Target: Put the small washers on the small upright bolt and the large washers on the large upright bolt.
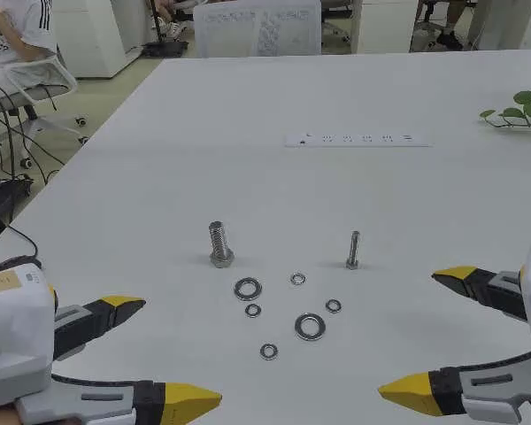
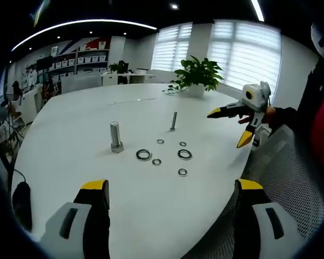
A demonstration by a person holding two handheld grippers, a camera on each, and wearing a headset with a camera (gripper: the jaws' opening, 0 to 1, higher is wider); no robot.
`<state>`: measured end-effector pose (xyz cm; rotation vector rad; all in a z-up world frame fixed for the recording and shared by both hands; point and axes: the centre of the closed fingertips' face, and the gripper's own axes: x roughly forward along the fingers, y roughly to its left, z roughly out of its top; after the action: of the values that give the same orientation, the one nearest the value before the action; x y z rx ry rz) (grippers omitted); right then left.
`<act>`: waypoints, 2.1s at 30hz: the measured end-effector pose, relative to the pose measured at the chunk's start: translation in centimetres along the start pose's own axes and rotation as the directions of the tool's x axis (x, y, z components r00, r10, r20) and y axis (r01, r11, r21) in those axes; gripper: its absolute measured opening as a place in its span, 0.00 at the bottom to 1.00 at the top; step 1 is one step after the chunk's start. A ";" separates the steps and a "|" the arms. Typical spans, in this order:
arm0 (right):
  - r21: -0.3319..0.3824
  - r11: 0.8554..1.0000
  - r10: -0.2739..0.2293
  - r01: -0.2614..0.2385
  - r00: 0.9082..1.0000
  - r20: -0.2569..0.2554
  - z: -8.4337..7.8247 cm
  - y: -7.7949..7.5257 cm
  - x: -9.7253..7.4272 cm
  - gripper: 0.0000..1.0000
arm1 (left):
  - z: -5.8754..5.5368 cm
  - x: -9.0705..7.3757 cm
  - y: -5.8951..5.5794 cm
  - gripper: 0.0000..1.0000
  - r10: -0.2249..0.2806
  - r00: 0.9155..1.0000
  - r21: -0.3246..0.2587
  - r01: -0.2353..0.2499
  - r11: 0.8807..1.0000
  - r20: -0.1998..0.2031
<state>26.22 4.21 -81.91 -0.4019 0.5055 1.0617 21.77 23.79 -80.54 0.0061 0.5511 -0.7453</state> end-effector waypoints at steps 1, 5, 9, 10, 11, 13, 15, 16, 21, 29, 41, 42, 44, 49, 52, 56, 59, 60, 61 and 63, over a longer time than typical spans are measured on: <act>0.000 1.000 0.000 0.000 1.000 -0.001 0.0 0.0 0.0 0.91 | 0.0 0.0 0.0 0.94 -0.001 1.000 -0.001 0.001 1.000 -0.001; 0.000 1.000 0.004 -0.004 1.000 -0.006 0.0 0.3 0.2 0.91 | 0.0 0.0 -0.1 0.94 -0.004 1.000 0.002 0.004 1.000 0.001; -0.002 1.000 0.007 -0.007 1.000 -0.009 0.0 0.5 0.3 0.91 | 0.0 0.0 -0.1 0.94 -0.004 1.000 -0.002 0.004 1.000 0.003; -0.002 1.000 0.007 -0.007 1.000 -0.009 0.0 0.5 0.3 0.91 | 0.0 0.0 -0.1 0.94 -0.005 1.000 -0.003 0.005 1.000 0.005; -0.003 1.000 0.008 -0.008 1.000 -0.009 0.0 0.6 0.3 0.91 | 0.0 0.0 -0.1 0.94 -0.005 1.000 -0.002 0.005 1.000 0.005; -0.003 1.000 0.010 -0.010 1.000 -0.013 -0.1 0.7 0.3 0.91 | 0.0 0.1 -0.2 0.94 -0.008 1.000 -0.002 0.008 1.000 0.006; -0.005 1.000 0.009 -0.010 1.000 -0.016 -0.2 0.7 0.4 0.90 | 0.1 0.1 -0.2 0.94 -0.008 1.000 0.000 0.008 1.000 0.007; -0.004 1.000 0.010 -0.010 1.000 -0.017 -0.3 0.7 0.4 0.90 | 0.1 0.1 -0.2 0.94 -0.010 1.000 0.000 0.010 1.000 0.008; -0.001 1.000 0.001 -0.001 1.000 -0.017 -0.3 0.5 0.2 0.90 | 0.1 0.1 -0.4 0.94 -0.016 1.000 0.002 0.016 1.000 0.009; -0.004 1.000 -0.002 0.002 1.000 -0.017 -0.3 0.6 0.3 0.90 | 0.0 0.1 -0.4 0.93 -0.025 1.000 0.005 0.025 1.000 0.003; -0.004 1.000 -0.007 0.007 1.000 -0.016 -0.3 0.5 0.2 0.90 | -0.3 0.2 -0.5 0.92 -0.032 0.999 0.010 0.032 0.999 -0.018; -0.004 1.000 -0.005 0.005 1.000 -0.017 -0.3 0.6 0.3 0.90 | -0.4 0.2 -0.5 0.92 -0.033 0.999 0.010 0.033 0.999 -0.018; -0.006 1.000 -0.005 0.005 1.000 -0.016 -0.3 0.6 0.2 0.90 | -0.3 0.2 -0.5 0.92 -0.032 0.999 0.009 0.032 0.999 -0.018; -0.010 1.000 -0.002 0.001 1.000 -0.023 -0.5 0.7 0.2 0.90 | -0.3 0.1 -0.5 0.92 -0.026 1.000 0.006 0.026 1.000 -0.015; -0.013 1.000 0.001 -0.001 1.000 -0.024 -0.5 0.7 0.3 0.90 | -0.3 0.1 -0.5 0.92 -0.025 1.000 0.005 0.026 1.000 -0.014; -0.016 1.000 0.002 -0.002 1.000 -0.030 -0.5 0.6 0.3 0.90 | -0.2 0.1 -0.4 0.92 -0.023 1.000 0.003 0.023 1.000 -0.010; -0.017 1.000 0.004 -0.005 0.999 -0.032 -0.5 0.6 0.3 0.90 | -0.1 0.1 -0.4 0.92 -0.023 1.000 0.001 0.023 1.000 -0.007; -0.019 1.000 0.005 -0.005 0.999 -0.033 -0.5 0.6 0.3 0.90 | -0.1 0.1 -0.4 0.92 -0.023 1.000 0.002 0.023 1.000 -0.006; -0.019 1.000 0.004 -0.005 0.999 -0.034 -0.5 0.6 0.3 0.90 | -0.1 0.1 -0.4 0.92 -0.024 1.000 0.002 0.024 1.000 -0.006; -0.020 1.000 0.006 -0.007 0.999 -0.037 -0.6 0.7 0.3 0.90 | -0.1 0.1 -0.5 0.92 -0.025 1.000 0.002 0.025 1.000 -0.006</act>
<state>25.62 4.36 -82.61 -0.4388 0.5300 1.0678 21.51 23.39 -80.56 0.0037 0.5572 -0.7703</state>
